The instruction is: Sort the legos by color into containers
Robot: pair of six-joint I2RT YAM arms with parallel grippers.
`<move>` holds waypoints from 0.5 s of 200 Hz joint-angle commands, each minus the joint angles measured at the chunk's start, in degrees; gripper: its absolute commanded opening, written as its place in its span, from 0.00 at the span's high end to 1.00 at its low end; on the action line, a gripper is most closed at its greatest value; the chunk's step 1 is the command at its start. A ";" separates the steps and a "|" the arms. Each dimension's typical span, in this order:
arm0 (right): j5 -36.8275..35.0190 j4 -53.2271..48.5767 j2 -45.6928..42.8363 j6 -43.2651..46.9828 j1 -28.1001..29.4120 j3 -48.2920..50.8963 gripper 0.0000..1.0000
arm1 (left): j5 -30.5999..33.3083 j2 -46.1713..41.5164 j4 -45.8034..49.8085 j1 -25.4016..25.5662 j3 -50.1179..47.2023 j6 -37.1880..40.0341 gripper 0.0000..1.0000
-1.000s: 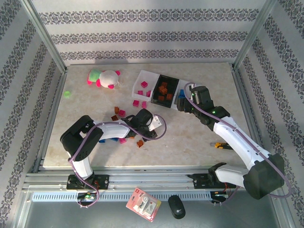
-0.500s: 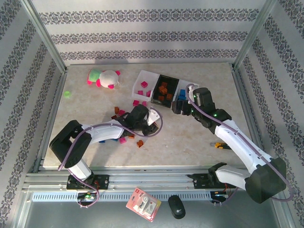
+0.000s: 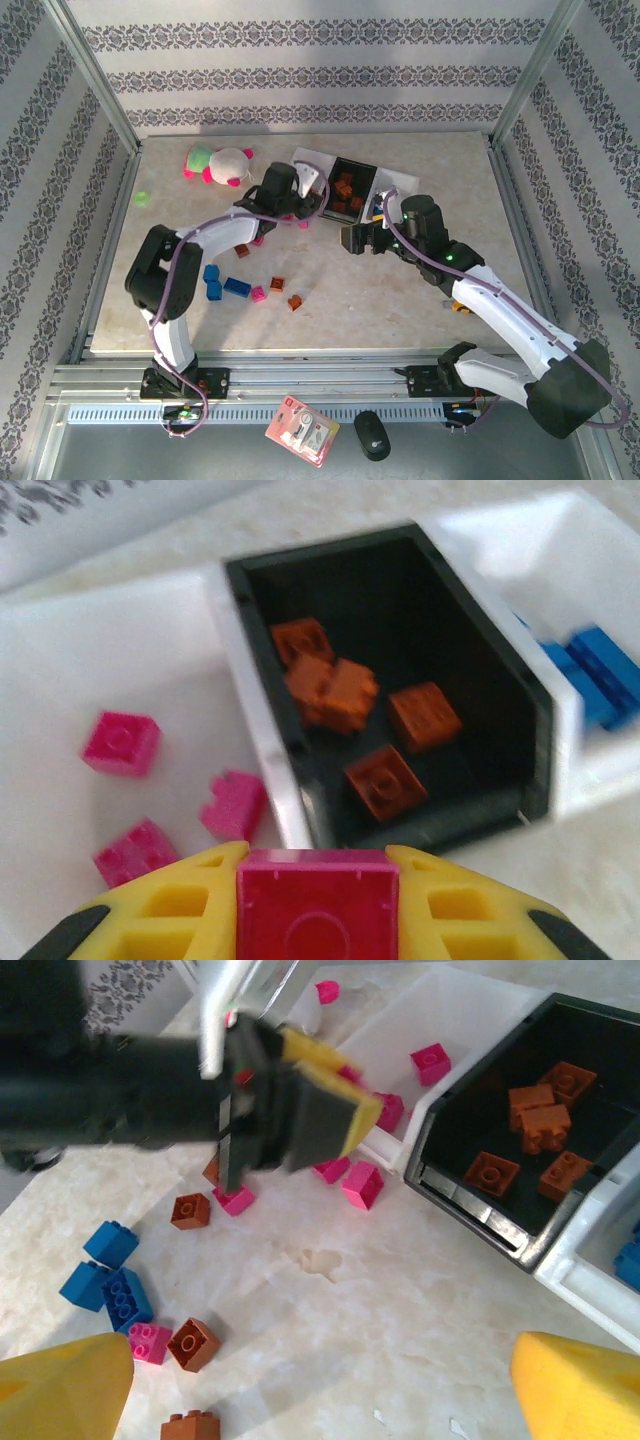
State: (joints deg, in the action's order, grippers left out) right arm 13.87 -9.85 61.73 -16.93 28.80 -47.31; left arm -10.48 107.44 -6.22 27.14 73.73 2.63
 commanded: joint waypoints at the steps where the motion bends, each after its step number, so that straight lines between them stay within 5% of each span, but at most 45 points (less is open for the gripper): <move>1: -0.11 4.23 -0.11 0.02 0.73 1.41 0.03 | 1.37 5.31 4.25 -2.53 6.96 -2.68 0.81; 67: -0.16 5.37 2.90 -0.12 1.15 1.61 0.03 | -3.01 16.55 8.85 -6.11 21.90 -6.24 0.76; 79: -0.18 5.41 3.35 0.04 1.38 1.47 0.03 | -3.41 16.35 8.45 -6.16 21.92 -6.16 0.67; 100: -1.21 5.36 3.87 0.24 1.95 1.25 0.03 | -3.71 14.08 6.38 -6.21 19.93 -5.74 0.34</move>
State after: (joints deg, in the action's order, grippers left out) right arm 13.80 -6.50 65.12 -16.95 29.63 -46.37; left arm -12.49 123.87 0.34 21.26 93.30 -2.57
